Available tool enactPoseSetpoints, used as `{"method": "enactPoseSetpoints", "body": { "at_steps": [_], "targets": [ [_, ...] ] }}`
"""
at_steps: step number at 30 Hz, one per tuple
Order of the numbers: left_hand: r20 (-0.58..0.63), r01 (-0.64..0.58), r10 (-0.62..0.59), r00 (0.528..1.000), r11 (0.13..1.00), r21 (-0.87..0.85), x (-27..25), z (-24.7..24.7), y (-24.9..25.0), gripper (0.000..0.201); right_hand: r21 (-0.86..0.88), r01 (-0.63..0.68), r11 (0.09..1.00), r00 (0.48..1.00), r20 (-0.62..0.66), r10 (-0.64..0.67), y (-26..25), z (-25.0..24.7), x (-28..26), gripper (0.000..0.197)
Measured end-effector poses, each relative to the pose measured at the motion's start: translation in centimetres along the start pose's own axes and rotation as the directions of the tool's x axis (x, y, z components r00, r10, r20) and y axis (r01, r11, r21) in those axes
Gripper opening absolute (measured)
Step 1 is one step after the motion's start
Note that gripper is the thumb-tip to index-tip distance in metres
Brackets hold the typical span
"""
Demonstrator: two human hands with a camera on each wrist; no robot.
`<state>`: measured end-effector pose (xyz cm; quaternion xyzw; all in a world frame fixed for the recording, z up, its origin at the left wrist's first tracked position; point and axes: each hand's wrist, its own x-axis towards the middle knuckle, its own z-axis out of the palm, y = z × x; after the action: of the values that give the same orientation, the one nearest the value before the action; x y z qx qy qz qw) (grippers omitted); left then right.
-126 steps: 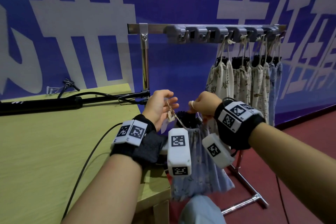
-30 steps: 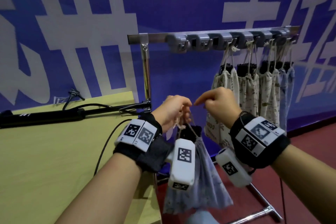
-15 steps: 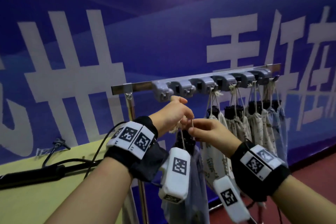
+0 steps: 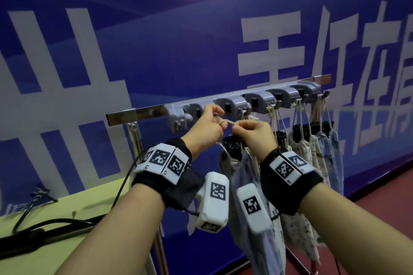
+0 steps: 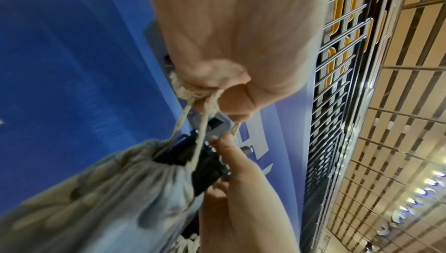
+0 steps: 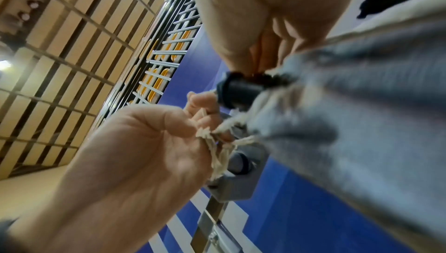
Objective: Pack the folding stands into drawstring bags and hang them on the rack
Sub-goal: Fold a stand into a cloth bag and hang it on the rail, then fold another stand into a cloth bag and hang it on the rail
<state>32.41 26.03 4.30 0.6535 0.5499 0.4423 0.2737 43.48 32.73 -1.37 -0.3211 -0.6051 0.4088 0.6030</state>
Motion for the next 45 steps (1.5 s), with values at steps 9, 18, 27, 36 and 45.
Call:
{"method": "enactPoseSetpoints", "body": {
  "at_steps": [9, 18, 27, 36, 45],
  "targets": [
    [-0.177, 0.034, -0.041, 0.983, 0.998, -0.046, 2.1, -2.0, -1.1, 0.034, -0.041, -0.007, 0.999, 0.993, -0.117, 0.002, -0.5, 3.3, 3.3, 0.015],
    [-0.053, 0.200, -0.197, 0.979, 0.976, 0.084, 0.0, -1.7, -5.2, 0.036, -0.022, -0.074, 0.997, 0.997, 0.031, 0.075, 2.6, 2.3, 0.0, 0.015],
    [-0.073, 0.287, -0.279, 0.957, 0.950, 0.123, -3.9, -4.4, -7.2, 0.030, -0.122, -0.152, 0.981, 0.985, -0.100, 0.140, 2.2, 2.9, -4.1, 0.020],
    [-0.138, 0.295, -0.280, 0.950, 0.950, 0.105, -7.9, -7.8, -8.1, 0.027, -0.149, -0.234, 0.961, 0.970, 0.030, 0.241, -1.4, 6.4, -6.8, 0.034],
    [-0.294, 0.337, -0.344, 0.892, 0.938, -0.077, -13.2, -13.2, -10.0, 0.025, -0.139, -0.280, 0.950, 0.927, 0.219, 0.305, -4.9, 12.2, -11.0, 0.034]
  ]
}}
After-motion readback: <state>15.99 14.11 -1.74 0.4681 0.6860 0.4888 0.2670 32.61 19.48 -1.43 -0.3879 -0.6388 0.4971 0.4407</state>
